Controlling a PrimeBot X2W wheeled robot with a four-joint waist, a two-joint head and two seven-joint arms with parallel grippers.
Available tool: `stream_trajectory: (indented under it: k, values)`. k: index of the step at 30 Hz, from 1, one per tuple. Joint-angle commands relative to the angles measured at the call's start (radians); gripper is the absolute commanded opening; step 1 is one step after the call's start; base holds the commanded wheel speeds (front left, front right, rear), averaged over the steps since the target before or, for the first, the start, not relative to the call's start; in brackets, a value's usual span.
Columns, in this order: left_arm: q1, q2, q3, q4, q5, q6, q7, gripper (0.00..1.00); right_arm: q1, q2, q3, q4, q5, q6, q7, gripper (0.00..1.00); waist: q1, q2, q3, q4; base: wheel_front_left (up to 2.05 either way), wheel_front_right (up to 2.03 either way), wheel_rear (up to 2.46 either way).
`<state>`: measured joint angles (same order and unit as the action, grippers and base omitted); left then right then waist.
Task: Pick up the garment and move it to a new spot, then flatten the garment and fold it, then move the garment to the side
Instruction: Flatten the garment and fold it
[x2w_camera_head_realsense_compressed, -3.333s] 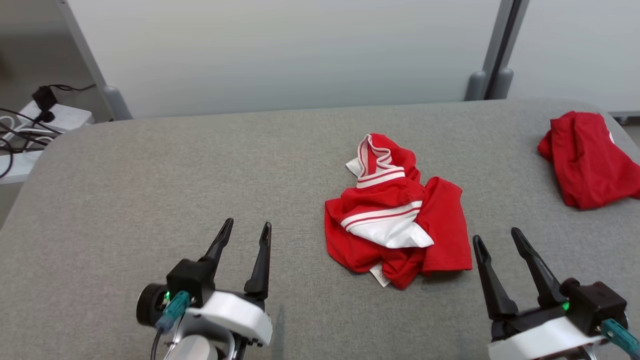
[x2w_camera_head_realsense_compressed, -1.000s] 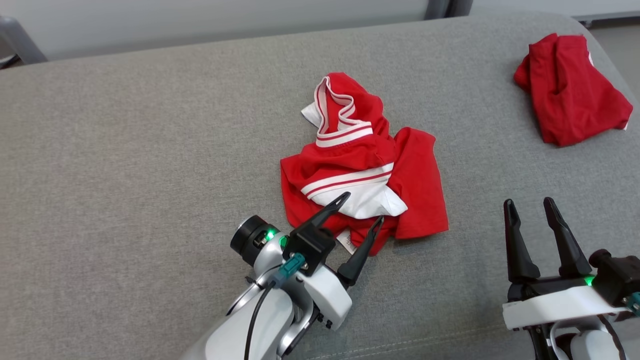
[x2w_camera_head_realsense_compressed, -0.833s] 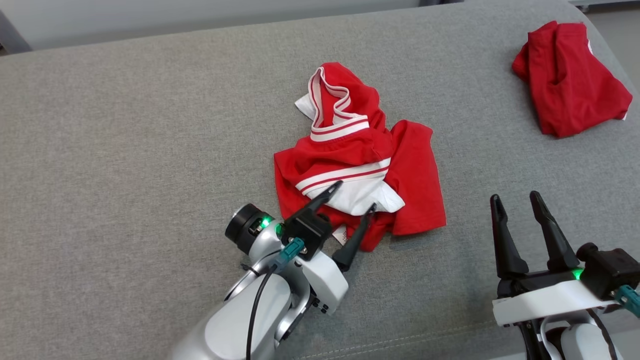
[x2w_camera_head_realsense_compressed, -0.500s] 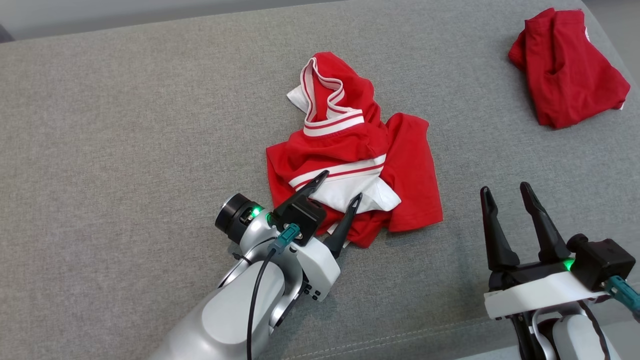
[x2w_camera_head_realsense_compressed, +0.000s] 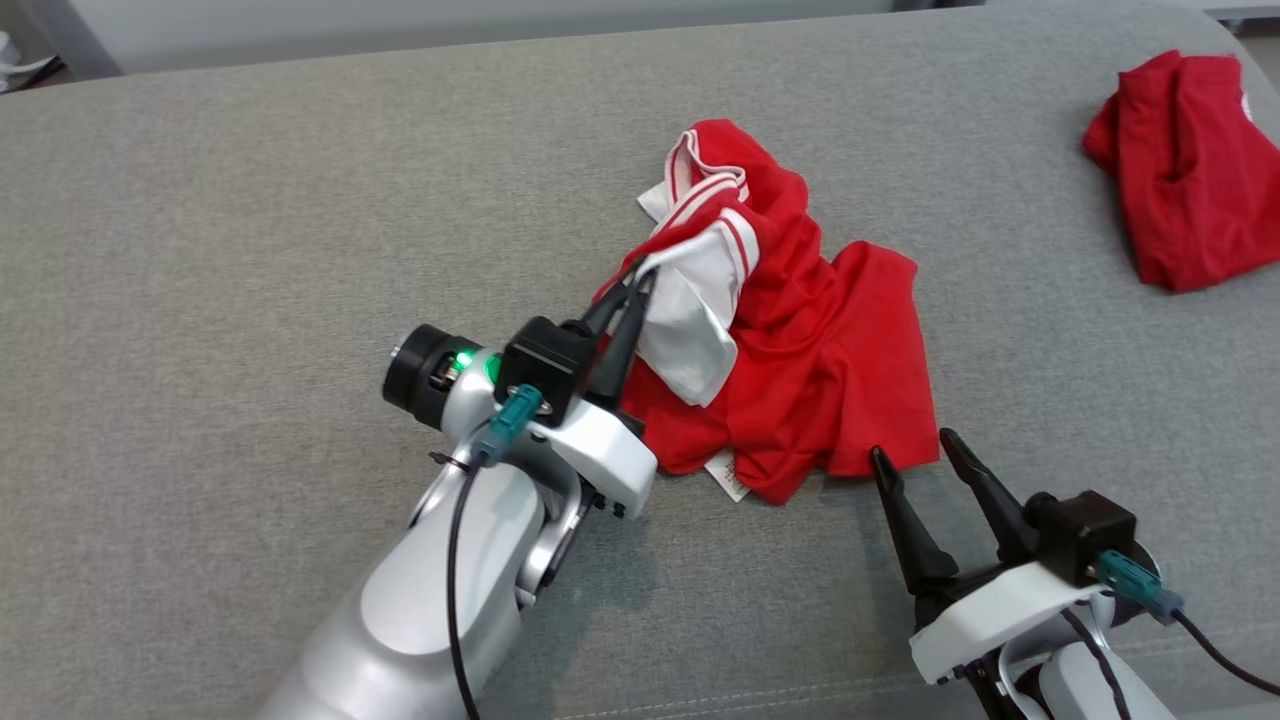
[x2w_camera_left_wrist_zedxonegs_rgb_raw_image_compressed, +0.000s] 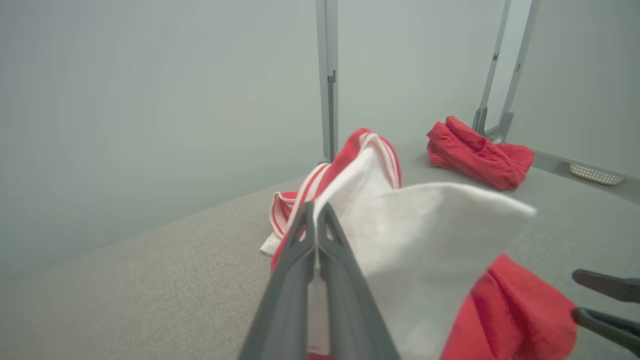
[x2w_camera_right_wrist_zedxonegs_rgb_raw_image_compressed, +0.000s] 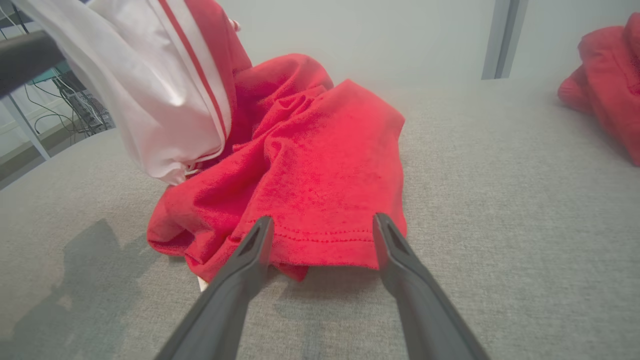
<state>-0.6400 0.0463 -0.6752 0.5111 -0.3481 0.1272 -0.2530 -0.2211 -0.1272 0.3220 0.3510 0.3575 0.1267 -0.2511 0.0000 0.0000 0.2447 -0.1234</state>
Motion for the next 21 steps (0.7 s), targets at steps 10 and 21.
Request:
stream_trajectory:
  k: [10,21]
  values:
    - [0.024,0.015,0.183,-0.097,0.076,-0.033,-0.009,0.0,-0.137,0.027,0.002,0.254,-0.031,0.004,-0.011,0.0,0.0,0.0,-0.023,0.063,0.0,0.0,0.0]
    - [0.098,0.013,0.284,-0.138,0.116,-0.071,-0.009,0.0,-0.15,-0.039,-0.095,0.23,-0.086,0.004,-0.011,0.0,0.0,0.0,-0.05,0.111,0.0,0.0,0.0]
